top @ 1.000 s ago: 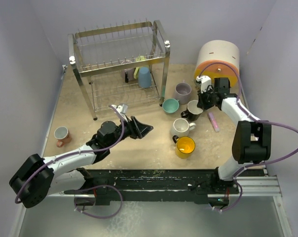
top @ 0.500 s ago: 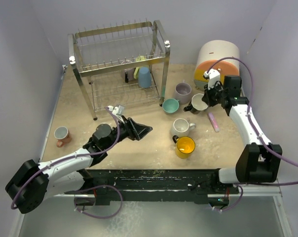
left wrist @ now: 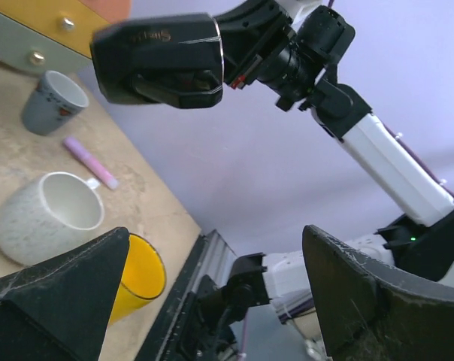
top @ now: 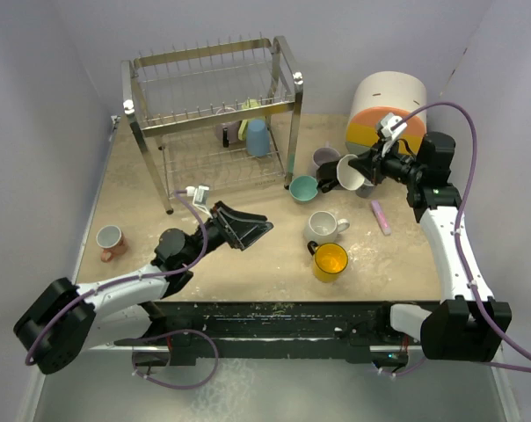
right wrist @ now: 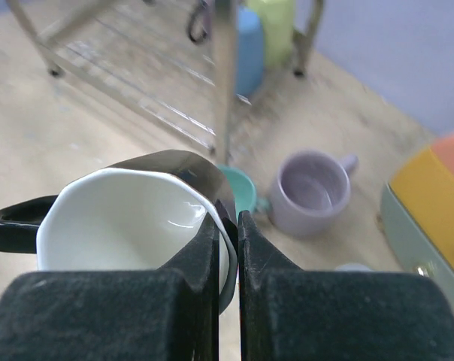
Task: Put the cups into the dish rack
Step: Pick up the cup at the center of the board, then turn the cup upside down in the dish rack.
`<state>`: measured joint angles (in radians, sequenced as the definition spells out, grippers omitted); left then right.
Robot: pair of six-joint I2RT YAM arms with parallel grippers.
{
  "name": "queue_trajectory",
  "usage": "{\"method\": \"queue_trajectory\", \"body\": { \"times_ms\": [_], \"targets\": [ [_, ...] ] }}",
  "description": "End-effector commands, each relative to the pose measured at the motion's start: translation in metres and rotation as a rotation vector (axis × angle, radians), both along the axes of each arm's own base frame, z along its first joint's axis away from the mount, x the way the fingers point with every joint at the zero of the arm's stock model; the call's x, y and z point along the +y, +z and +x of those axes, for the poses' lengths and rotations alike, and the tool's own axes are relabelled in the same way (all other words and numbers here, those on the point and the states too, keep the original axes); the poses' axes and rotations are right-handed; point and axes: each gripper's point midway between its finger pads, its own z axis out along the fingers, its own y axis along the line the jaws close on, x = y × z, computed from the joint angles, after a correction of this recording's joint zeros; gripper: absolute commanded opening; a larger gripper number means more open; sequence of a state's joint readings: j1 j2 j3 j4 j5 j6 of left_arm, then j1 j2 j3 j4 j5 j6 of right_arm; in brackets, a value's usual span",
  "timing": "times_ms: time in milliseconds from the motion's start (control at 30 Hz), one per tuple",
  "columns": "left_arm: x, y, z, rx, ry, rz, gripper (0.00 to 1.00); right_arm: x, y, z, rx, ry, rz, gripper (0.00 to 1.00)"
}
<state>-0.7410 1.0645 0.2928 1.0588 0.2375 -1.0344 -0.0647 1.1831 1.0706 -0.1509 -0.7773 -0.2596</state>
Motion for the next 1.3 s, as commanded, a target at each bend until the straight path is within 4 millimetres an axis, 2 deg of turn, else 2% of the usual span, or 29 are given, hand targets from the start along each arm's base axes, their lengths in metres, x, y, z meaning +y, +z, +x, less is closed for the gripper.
{"method": "queue_trajectory", "body": {
  "times_ms": [0, 100, 200, 300, 533, 900, 1067, 1267],
  "targets": [
    [-0.014, 0.064, -0.022, -0.070, -0.192, -0.184, 1.00, 0.041, 0.082, -0.019, -0.225, 0.284, 0.160, 0.00],
    [-0.019, 0.078, -0.027, -0.085, -0.250, -0.237, 1.00, 0.048, 0.107, -0.021, -0.264, 0.338, 0.224, 0.00],
    [-0.019, 0.091, -0.028, -0.099, -0.270, -0.301, 1.00, 0.057, 0.126, -0.034, -0.317, 0.406, 0.329, 0.00],
    [-0.022, 0.102, -0.031, -0.100, -0.289, -0.357, 1.00, 0.062, 0.135, -0.048, -0.360, 0.454, 0.432, 0.00],
    [-0.049, 0.113, -0.042, -0.055, -0.342, -0.439, 1.00, 0.063, 0.127, -0.062, -0.383, 0.470, 0.475, 0.00],
    [-0.098, 0.112, -0.039, 0.087, -0.363, -0.539, 1.00, 0.064, 0.115, -0.086, -0.494, 0.485, 0.458, 0.00],
    [-0.105, 0.111, -0.031, 0.135, -0.352, -0.566, 0.99, 0.065, 0.113, -0.093, -0.535, 0.502, 0.433, 0.00],
    [-0.108, 0.111, -0.025, 0.191, -0.358, -0.597, 0.91, 0.067, 0.110, -0.098, -0.564, 0.526, 0.408, 0.00]
  ]
}}
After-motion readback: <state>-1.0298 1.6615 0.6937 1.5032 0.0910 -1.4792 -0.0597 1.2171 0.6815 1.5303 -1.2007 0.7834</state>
